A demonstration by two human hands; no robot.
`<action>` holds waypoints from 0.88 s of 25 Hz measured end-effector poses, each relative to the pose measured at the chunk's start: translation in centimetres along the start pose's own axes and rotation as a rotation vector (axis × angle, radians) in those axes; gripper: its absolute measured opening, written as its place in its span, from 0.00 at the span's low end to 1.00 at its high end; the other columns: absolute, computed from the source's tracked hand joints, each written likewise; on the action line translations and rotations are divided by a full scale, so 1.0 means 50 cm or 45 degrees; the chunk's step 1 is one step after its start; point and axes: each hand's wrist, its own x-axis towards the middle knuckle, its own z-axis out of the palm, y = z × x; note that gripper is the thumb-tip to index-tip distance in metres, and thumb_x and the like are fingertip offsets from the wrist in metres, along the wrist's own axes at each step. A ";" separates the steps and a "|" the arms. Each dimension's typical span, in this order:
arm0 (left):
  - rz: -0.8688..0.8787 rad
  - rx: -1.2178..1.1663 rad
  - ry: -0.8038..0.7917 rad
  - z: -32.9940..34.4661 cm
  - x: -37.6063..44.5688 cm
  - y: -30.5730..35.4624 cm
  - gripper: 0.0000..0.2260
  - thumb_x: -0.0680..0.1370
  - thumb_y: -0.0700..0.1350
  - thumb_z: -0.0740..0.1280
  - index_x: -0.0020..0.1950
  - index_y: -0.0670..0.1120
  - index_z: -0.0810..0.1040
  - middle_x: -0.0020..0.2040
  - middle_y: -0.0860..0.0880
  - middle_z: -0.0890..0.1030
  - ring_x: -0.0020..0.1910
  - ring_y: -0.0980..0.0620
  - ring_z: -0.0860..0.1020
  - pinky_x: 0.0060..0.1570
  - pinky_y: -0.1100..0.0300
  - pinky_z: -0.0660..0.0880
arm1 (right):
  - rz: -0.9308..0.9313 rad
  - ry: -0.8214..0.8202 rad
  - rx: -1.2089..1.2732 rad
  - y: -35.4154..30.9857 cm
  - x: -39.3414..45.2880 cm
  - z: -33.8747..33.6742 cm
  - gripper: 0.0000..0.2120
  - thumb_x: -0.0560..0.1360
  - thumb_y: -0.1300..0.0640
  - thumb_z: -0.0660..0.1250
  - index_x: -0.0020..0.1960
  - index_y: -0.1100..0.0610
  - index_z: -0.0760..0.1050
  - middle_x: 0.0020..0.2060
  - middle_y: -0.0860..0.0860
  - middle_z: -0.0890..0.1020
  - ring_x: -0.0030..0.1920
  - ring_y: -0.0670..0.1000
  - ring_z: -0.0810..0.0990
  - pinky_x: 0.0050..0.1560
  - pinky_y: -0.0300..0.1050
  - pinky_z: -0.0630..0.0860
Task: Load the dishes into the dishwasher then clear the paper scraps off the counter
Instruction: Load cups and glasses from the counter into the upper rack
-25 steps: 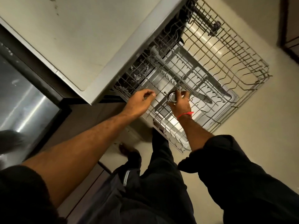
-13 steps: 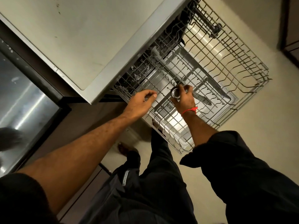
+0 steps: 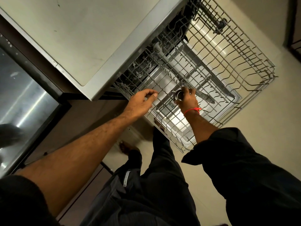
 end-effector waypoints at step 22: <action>0.628 0.488 1.295 -0.304 -0.444 -0.192 0.06 0.78 0.48 0.73 0.49 0.47 0.80 0.49 0.53 0.79 0.50 0.49 0.77 0.52 0.48 0.74 | -1.271 0.334 0.443 -0.511 -0.342 -0.002 0.06 0.79 0.59 0.65 0.53 0.59 0.79 0.46 0.52 0.81 0.45 0.50 0.79 0.49 0.42 0.75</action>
